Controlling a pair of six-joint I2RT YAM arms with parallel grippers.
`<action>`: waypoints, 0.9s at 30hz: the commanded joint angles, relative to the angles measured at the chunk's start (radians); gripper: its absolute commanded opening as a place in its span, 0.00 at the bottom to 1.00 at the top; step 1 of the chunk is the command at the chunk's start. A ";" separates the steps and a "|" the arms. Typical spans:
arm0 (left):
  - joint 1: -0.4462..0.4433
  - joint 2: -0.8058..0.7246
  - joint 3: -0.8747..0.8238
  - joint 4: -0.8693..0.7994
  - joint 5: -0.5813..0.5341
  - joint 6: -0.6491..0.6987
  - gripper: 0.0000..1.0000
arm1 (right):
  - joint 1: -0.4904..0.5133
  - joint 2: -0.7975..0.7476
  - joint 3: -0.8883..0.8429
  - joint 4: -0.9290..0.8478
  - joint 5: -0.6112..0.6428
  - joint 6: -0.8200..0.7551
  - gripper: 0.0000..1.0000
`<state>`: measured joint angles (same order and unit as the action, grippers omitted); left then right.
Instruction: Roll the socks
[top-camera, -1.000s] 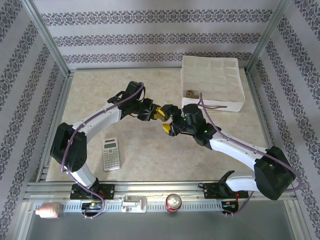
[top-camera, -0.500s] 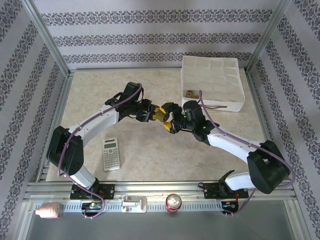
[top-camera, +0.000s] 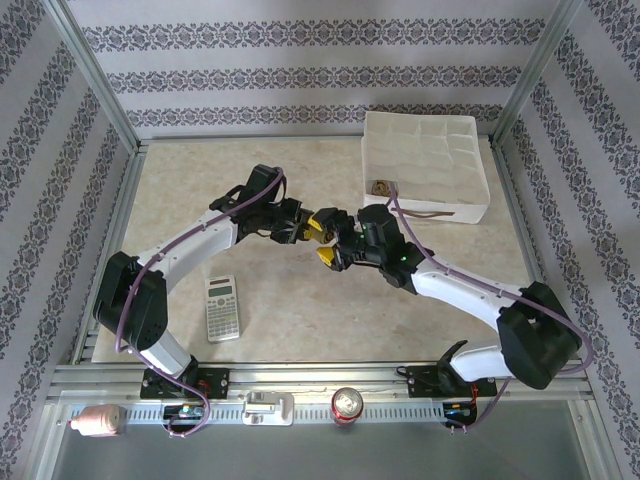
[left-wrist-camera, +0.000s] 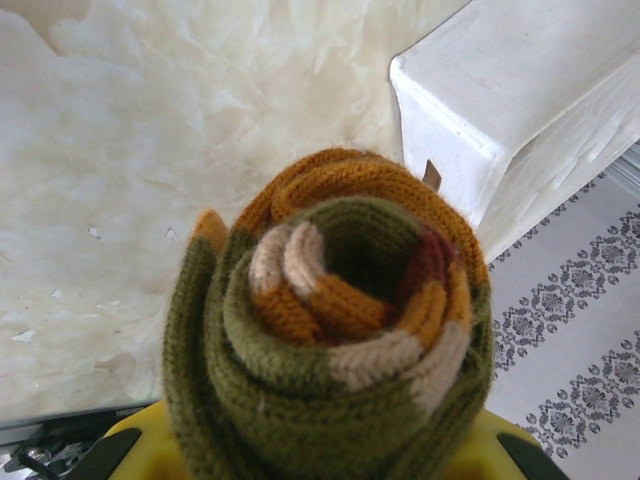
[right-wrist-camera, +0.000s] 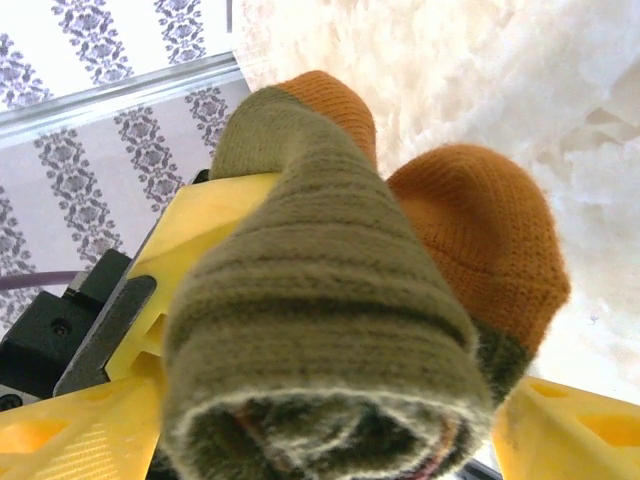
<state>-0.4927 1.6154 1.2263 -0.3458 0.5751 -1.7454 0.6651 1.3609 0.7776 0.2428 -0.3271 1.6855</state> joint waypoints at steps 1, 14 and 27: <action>-0.015 -0.027 0.015 -0.017 0.037 -0.032 0.00 | -0.034 0.020 0.032 -0.010 -0.002 -0.059 0.79; -0.014 -0.046 -0.008 -0.002 0.051 -0.051 0.00 | -0.058 0.054 0.074 -0.093 -0.048 -0.197 0.68; -0.011 -0.031 -0.005 0.025 0.055 -0.068 0.00 | -0.061 0.011 0.009 -0.088 -0.043 -0.190 0.69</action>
<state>-0.4908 1.6146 1.2209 -0.3458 0.5915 -1.7664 0.6167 1.3872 0.8104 0.1761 -0.3828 1.5112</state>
